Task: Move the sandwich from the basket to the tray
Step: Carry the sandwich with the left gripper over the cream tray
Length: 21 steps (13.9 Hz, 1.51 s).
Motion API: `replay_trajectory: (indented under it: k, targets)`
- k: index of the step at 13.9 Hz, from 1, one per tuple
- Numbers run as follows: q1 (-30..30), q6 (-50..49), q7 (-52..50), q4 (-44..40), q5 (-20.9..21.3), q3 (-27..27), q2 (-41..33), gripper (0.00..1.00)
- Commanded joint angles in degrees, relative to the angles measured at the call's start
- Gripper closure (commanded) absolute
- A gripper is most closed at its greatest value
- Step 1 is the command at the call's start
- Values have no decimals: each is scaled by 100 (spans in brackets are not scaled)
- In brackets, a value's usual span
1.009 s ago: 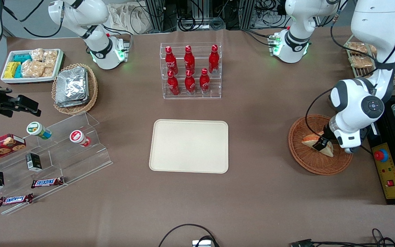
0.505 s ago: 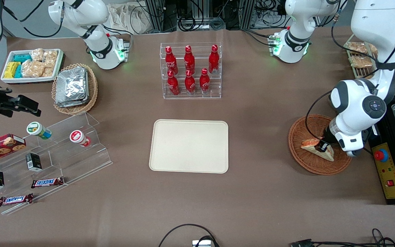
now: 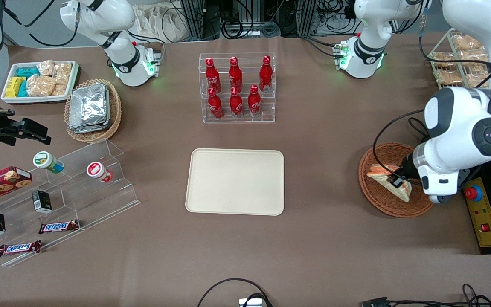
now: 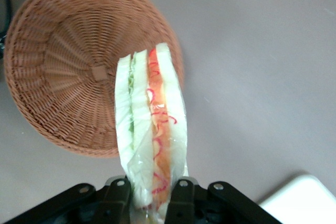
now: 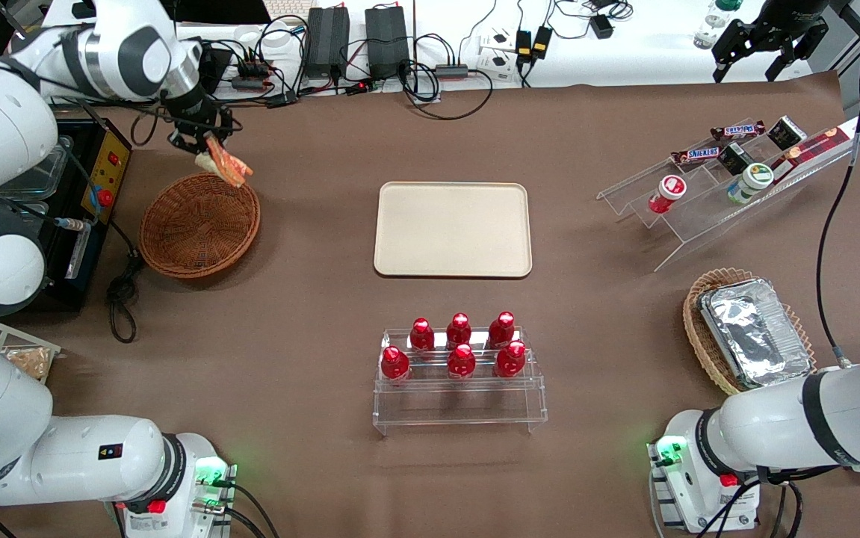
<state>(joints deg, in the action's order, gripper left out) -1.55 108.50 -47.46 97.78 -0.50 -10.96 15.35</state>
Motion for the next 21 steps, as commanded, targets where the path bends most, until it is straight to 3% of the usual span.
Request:
replay_trajectory:
  k: [1,5,7,9,12,14,17,18,19,20,21]
  targets:
    - [-3,-268,980,-663,23,-659,266,100]
    - [6,-250,1072,-857,58,-1670,678,100]
    - [389,-224,811,-1024,714,-2084,1196,100]
    - [900,-198,275,-1348,1234,-2085,1775,100]
    - [1498,265,88,-1692,1516,-2059,2532,100]
    - [1579,645,88,-1640,1833,-2059,2832,100]
    - [1640,672,149,-1640,1982,-2059,3026,100]
    - [1641,681,115,-1640,2105,-2059,3114,95]
    - [1641,681,62,-1640,2132,-2059,3158,71]
    - [1641,681,53,-1622,2141,-2059,3158,1]
    - [1632,638,35,-1622,2133,-2059,3150,0]
